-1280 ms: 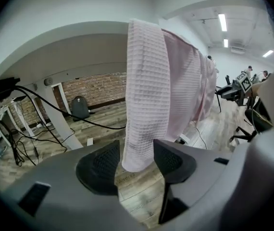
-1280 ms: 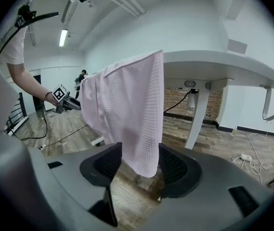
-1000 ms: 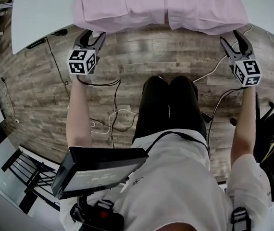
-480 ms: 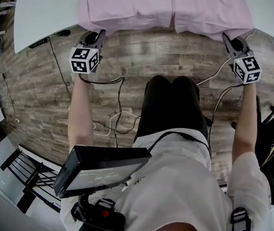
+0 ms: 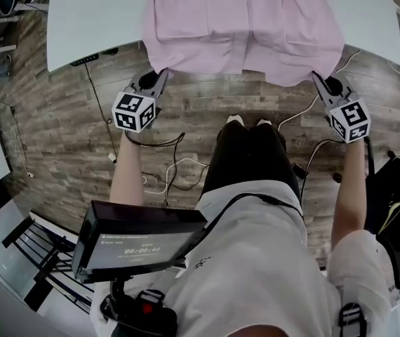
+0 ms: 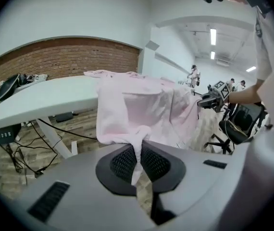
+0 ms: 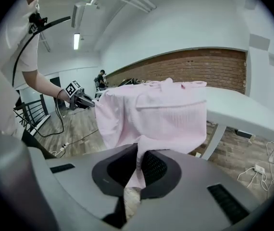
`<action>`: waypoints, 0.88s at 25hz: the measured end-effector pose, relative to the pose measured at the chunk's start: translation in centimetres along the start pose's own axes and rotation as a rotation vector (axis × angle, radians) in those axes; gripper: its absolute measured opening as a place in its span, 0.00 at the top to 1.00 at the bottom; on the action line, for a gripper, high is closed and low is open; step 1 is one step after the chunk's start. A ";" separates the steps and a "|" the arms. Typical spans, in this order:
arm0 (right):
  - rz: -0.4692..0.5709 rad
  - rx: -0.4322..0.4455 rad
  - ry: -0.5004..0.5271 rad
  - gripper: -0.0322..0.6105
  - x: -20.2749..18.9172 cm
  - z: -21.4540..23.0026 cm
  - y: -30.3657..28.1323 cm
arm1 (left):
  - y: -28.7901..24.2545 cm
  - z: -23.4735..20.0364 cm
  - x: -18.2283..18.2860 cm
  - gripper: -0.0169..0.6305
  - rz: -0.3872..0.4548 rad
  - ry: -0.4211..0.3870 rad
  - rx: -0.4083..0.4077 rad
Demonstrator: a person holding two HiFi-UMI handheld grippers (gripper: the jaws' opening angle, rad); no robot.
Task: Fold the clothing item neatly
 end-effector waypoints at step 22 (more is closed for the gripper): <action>0.144 -0.161 0.081 0.93 20.2 -1.1 8.4 | 12.8 -2.6 18.7 0.95 0.285 -0.018 -0.041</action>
Point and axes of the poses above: the fingertips, and each gripper's own axes: y backward along the fingers, z to its right, x out of its top, the point moved 5 cm from there along y, backward along the fingers, and after that the axes turned 3 degrees about x, right-handed, at the moved point
